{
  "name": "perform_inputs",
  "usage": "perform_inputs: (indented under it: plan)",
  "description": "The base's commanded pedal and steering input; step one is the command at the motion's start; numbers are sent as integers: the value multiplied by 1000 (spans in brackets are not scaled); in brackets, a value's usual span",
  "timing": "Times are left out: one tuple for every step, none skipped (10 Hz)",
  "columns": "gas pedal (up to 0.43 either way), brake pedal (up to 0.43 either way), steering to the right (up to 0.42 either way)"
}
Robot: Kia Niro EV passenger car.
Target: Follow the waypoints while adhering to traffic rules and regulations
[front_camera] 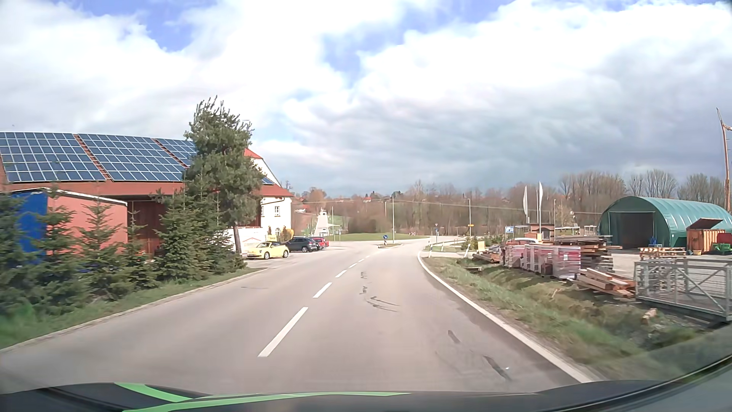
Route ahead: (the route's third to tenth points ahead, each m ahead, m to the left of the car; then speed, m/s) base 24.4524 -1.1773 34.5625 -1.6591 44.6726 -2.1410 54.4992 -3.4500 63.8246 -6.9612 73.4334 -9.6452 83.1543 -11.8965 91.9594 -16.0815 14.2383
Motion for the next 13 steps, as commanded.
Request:
perform_inputs:
  plan:
    - [0, 128, 17]
    - [0, 134, 17]
    - [0, 134, 17]
    - [0, 134, 17]
    - [0, 134, 17]
    - [0, 134, 17]
    - [0, 134, 17]
    - [0, 134, 17]
    - [0, 134, 17]
    - [0, 134, 17]
    - [0, 134, 17]
    - [0, 134, 17]
    - [0, 134, 18]
